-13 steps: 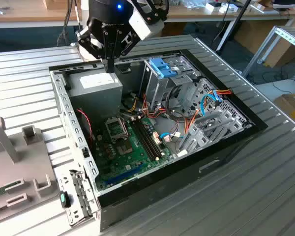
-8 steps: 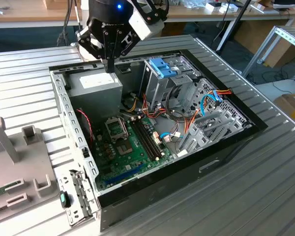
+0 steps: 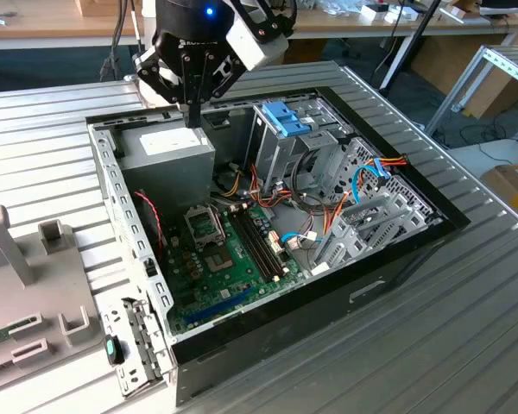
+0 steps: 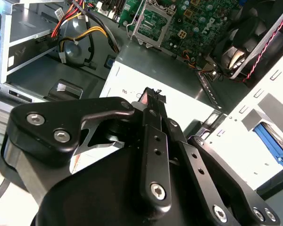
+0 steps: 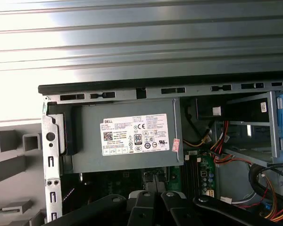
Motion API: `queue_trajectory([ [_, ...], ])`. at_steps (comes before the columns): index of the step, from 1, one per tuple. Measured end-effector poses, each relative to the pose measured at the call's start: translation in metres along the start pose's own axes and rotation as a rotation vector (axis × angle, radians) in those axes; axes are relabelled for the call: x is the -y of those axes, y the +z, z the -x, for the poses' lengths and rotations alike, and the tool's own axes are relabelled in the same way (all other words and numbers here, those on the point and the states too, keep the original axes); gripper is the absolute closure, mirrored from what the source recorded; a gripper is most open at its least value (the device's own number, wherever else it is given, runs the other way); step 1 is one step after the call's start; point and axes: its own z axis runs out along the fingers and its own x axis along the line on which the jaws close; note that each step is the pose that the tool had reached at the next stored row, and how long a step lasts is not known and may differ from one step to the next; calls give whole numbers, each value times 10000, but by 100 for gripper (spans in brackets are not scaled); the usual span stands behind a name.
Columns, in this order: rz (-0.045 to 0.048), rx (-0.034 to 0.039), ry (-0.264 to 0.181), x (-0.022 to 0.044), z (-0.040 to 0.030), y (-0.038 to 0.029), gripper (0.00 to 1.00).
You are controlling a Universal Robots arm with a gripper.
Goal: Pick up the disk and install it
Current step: 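Reach for the disk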
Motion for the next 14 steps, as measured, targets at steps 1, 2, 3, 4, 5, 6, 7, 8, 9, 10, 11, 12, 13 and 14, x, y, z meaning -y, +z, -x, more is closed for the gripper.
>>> queue_trajectory([
  [1,0,0,0,0,-1,0,89],
  [2,0,0,1,1,-15,0,89],
  [3,0,1,1,2,-27,0,89],
  [4,0,0,0,3,-43,-1,89],
  [5,0,0,0,4,-54,-2,89],
  [6,0,0,0,6,-74,-2,89],
  [7,0,0,0,7,-90,-3,89],
  [8,0,0,0,8,-102,-3,89],
  [9,0,0,0,8,-113,-3,89],
  [10,0,1,1,9,-122,-3,89],
  [11,0,0,1,10,-133,-4,89],
  [12,0,1,1,11,-151,-4,89],
  [13,1,1,0,13,-172,-5,89],
  [14,0,2,0,15,-206,-6,89],
])
